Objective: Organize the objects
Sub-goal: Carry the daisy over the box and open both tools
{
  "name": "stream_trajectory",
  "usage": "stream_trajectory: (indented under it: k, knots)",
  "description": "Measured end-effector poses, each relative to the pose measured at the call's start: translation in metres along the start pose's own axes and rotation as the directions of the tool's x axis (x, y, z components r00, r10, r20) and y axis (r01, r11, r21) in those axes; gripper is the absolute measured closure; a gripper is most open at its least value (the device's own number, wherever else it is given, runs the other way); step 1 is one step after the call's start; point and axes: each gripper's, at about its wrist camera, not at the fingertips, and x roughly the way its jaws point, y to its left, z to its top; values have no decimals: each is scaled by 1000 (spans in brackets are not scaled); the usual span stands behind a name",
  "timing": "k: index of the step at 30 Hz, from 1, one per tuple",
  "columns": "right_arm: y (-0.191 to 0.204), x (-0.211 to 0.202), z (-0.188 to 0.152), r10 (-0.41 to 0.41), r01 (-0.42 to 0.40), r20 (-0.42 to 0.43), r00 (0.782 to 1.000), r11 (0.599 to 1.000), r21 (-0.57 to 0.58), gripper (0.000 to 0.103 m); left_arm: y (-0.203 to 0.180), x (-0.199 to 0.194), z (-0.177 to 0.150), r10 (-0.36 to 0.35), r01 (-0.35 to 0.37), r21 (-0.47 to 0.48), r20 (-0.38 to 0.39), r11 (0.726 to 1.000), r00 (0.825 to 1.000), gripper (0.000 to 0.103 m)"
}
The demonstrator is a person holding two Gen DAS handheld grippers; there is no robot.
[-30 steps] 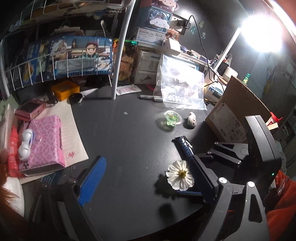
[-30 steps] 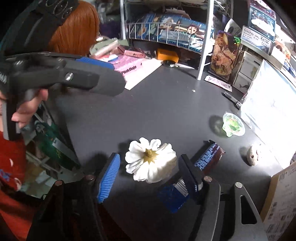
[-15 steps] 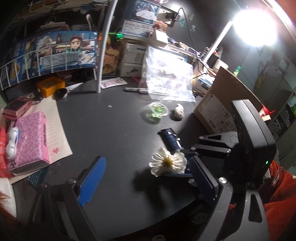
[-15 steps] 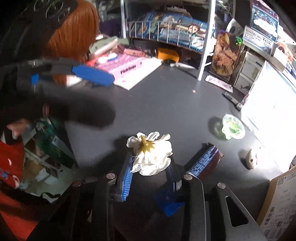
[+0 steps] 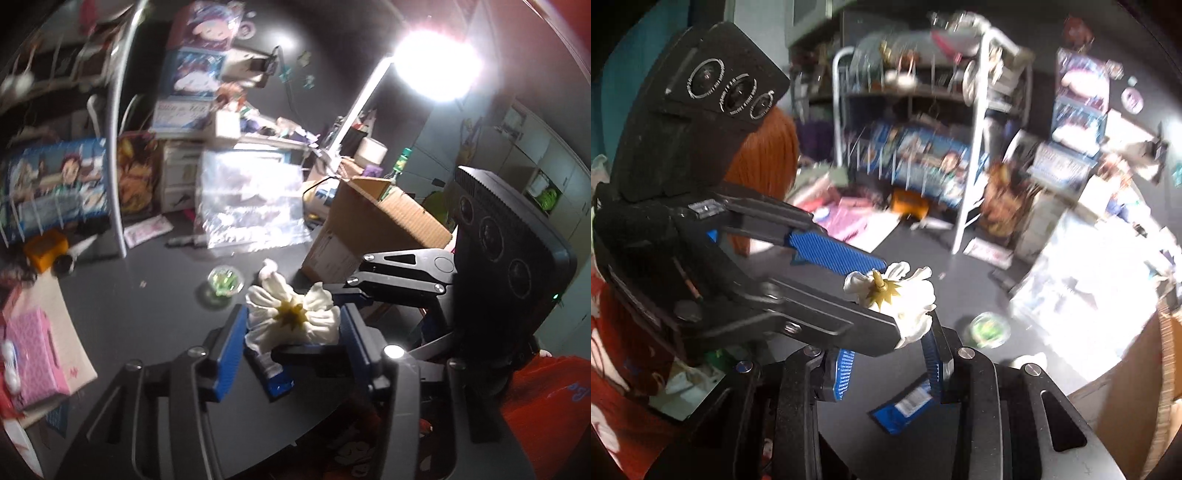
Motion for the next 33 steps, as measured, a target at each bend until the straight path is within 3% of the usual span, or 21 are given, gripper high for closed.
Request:
stream_trajectory:
  k: [10, 16, 22, 28, 29, 31, 32, 33]
  knots:
    - [-46, -76, 9, -136, 132, 97, 986, 990, 47, 74, -63, 13, 71, -33, 29, 144, 28, 989, 999, 68]
    - [-94, -103, -5, -210, 200, 60, 976, 969, 144, 74, -93, 60, 106, -73, 77, 187, -32, 979, 997, 68]
    - [-141, -114, -25, -227, 222, -7, 974, 943, 247, 74, -116, 112, 129, -97, 118, 196, -113, 974, 989, 68]
    - [-170, -111, -37, -226, 235, -65, 972, 925, 299, 74, -128, 145, 139, -82, 115, 206, -164, 972, 983, 68]
    - [-172, -111, -37, -223, 235, -73, 972, 922, 307, 74, -128, 147, 139, -81, 114, 207, -164, 972, 983, 66]
    - [-173, -112, -37, -225, 239, -82, 971, 920, 311, 63, -129, 145, 140, -85, 116, 216, -151, 969, 985, 49]
    - [-173, -113, -37, -240, 254, -85, 967, 918, 306, 53, -129, 142, 140, -81, 109, 221, -131, 969, 988, 31]
    - [-173, -114, -36, -253, 268, -87, 963, 916, 298, 49, -130, 138, 141, -72, 95, 226, -109, 969, 991, 20]
